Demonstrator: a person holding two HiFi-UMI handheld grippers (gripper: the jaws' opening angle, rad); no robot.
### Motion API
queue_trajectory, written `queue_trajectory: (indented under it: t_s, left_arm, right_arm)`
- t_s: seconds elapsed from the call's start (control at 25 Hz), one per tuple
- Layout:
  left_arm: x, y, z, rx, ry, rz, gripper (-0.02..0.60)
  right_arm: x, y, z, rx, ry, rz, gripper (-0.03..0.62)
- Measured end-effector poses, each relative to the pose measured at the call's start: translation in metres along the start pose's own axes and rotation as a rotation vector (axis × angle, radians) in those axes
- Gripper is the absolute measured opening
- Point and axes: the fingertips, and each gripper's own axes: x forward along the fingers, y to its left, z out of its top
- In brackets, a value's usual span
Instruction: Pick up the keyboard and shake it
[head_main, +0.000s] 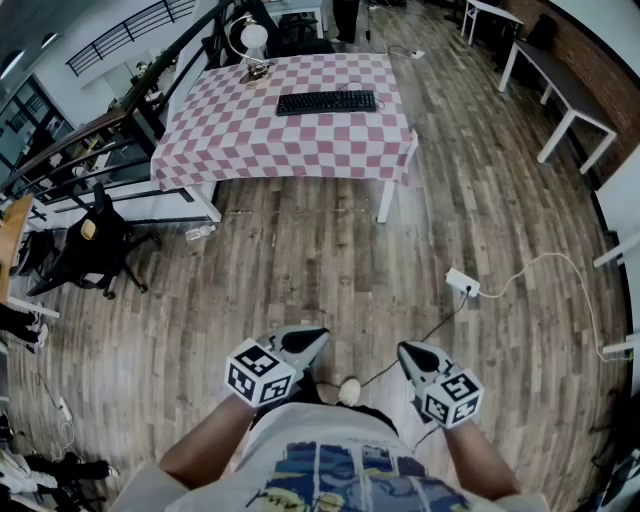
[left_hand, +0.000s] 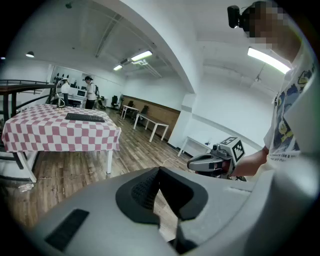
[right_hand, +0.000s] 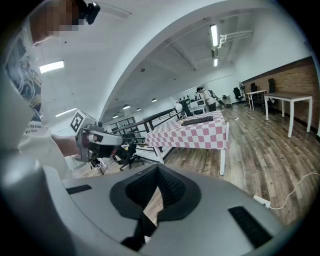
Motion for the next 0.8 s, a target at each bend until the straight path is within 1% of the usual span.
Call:
queue_trajectory:
  t_s: [0.28, 0.48, 0.64, 0.68, 0.72, 0.8]
  left_arm:
    - [0.013, 0.042, 0.017, -0.031, -0.022, 0.010, 0.003]
    - [0.029, 0.082, 0.035, -0.042, -0.035, -0.011, 0.003]
    - [0.047, 0.124, 0.068, -0.042, -0.059, -0.024, 0.003]
    - [0.052, 0.135, 0.079, -0.037, -0.065, -0.024, 0.003]
    - [0.057, 0.146, 0.089, -0.030, -0.070, -0.023, 0.003]
    - [0.063, 0.168, 0.106, -0.019, -0.079, -0.028, 0.003]
  right_arm:
    - [0.040, -0.026, 0.021, -0.014, -0.007, 0.007, -0.003]
    - [0.080, -0.047, 0.047, -0.023, 0.000, 0.010, -0.002]
    - [0.109, -0.073, 0.084, 0.001, -0.029, -0.017, 0.002]
    - [0.117, -0.081, 0.093, 0.002, -0.030, -0.026, 0.015]
    - [0.126, -0.089, 0.102, 0.001, -0.027, -0.033, 0.048]
    - [0.146, -0.101, 0.118, 0.005, -0.025, -0.044, 0.058]
